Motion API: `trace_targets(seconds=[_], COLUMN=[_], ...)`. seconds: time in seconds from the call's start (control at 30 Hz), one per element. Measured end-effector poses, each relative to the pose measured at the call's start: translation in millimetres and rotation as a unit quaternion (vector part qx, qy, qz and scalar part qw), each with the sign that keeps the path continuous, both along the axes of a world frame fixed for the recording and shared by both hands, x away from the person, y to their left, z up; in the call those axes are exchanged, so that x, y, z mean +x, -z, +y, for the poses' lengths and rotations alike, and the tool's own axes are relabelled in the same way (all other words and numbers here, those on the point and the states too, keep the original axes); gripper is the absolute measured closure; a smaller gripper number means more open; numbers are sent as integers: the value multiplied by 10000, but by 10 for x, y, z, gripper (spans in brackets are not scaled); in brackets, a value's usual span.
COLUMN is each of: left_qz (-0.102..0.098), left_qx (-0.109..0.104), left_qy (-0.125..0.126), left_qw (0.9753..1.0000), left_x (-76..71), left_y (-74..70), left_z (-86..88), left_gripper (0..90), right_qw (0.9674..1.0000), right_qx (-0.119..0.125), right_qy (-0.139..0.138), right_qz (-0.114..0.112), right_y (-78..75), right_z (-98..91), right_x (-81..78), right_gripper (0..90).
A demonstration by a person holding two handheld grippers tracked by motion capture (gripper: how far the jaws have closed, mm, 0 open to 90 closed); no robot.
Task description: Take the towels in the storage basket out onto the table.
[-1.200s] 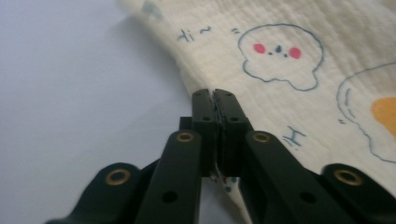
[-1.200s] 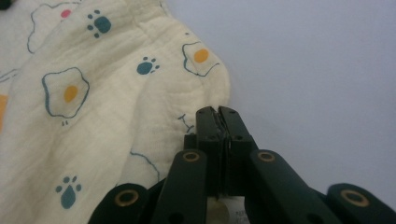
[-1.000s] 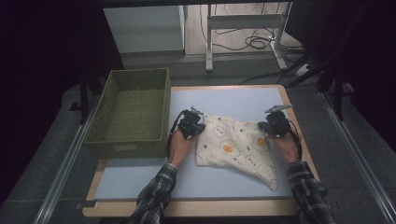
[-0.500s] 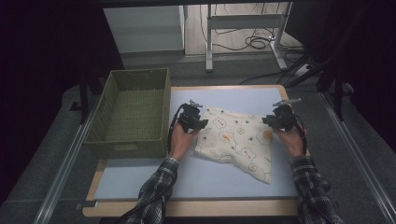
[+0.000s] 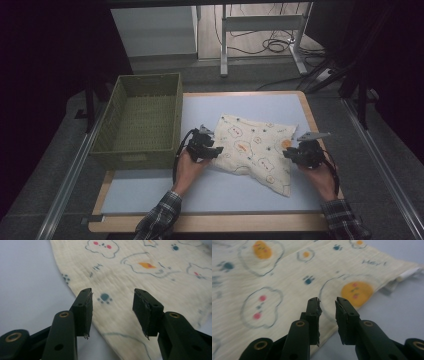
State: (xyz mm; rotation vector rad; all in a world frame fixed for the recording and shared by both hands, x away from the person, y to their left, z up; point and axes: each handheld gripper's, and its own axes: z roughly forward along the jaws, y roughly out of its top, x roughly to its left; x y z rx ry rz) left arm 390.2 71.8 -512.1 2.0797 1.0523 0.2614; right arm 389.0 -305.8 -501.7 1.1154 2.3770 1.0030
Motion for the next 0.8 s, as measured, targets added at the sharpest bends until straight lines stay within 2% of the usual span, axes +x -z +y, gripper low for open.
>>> trace_targets(seconds=[0.07,0.2,0.33,0.43,0.53,0.6,0.67,0.7,0.73,0.77,0.8], left_qz=[-26,-43,-27,55,177,301,344,400,452,414,373], left_qx=[-37,-58,-102,-137,-80,-50,-132,-191,-279,-309,-291], left_qy=[15,76,111,123,131,155,253,328,441,451,467], left_qw=[10000,9999,9999,9998,9997,9994,9990,9985,9976,9976,9978], left_x=[-89,-287,-435,-471,-434,-393,-378,-376,-384,-398,-415], left_y=[-6,-4,27,77,157,209,220,214,185,160,115], left_z=[19,81,141,165,142,124,122,125,130,130,138], left_gripper=[495,470,430,427,442,484,547,655,709,766,786], right_qw=[9999,9996,9991,9989,9987,9986,9986,9986,9986,9986,9986], right_qx=[60,-42,27,24,69,98,111,105,101,106,106], right_qy=[-79,-247,-354,-418,-439,-458,-459,-458,-459,-456,-462], right_qz=[43,131,217,218,247,239,239,237,238,241,235], right_y=[12,56,81,89,99,107,114,117,118,116,111], right_z=[0,17,15,10,4,3,7,7,7,6,4], right_x=[-116,-372,-594,-728,-816,-847,-860,-859,-857,-855,-854], right_gripper=[742,758,759,758,757,755,749,747,747,747,747])
